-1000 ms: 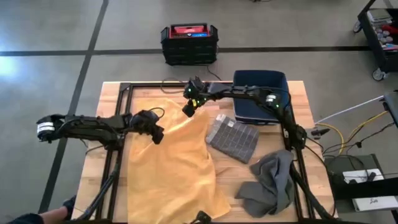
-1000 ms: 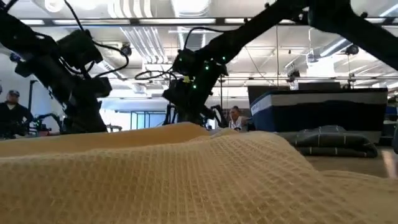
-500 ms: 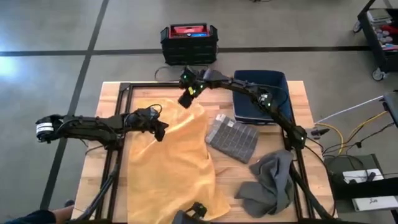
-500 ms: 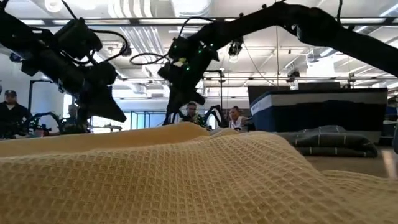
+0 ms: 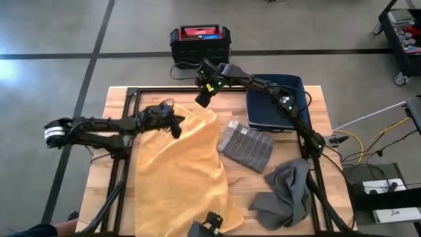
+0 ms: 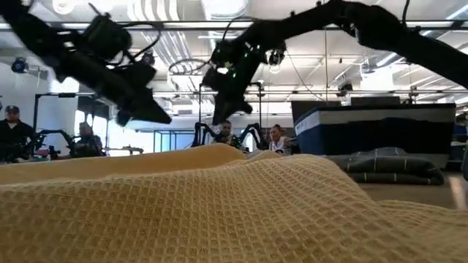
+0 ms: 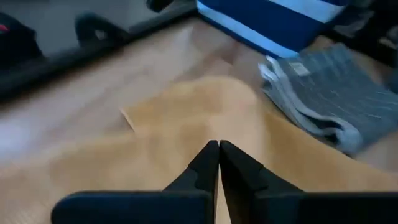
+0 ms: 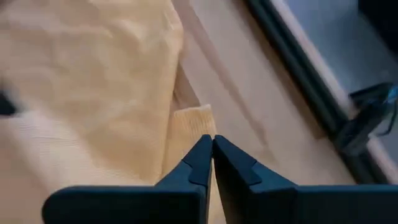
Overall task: Fold towel
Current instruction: Fold the yellow kitchen towel
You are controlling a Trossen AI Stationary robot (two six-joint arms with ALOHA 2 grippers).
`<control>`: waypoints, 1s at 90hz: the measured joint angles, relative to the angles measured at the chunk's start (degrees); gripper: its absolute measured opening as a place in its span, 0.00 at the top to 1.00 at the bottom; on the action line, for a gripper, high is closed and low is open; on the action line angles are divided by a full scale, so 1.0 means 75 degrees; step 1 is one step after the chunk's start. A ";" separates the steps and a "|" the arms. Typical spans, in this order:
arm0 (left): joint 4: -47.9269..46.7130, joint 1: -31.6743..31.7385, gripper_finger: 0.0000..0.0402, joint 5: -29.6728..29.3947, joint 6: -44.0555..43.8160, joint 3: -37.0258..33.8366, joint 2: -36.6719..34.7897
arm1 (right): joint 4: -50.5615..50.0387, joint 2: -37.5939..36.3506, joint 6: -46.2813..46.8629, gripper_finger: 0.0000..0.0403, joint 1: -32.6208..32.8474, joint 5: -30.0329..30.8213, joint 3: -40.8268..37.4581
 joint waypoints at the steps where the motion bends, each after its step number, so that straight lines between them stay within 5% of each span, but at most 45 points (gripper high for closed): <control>1: -0.0048 0.0072 1.00 0.0067 0.0068 0.0131 0.0127 | -0.0011 -0.0037 -0.0001 0.99 0.0018 -0.0006 0.0000; 31: -0.2032 0.1310 1.00 0.1956 0.1732 0.3375 0.4035 | -0.0715 -0.2087 -0.0233 0.99 0.0059 0.0361 0.0012; 57: -0.3063 0.1322 1.00 0.1593 0.2183 0.5227 0.5977 | -0.1161 -0.3406 -0.0482 0.99 0.0062 0.1085 0.0009; 90: -0.4689 0.1569 1.00 0.1313 0.3252 0.7949 0.7375 | -0.1483 -0.3501 -0.0777 0.99 0.0140 0.1176 0.0006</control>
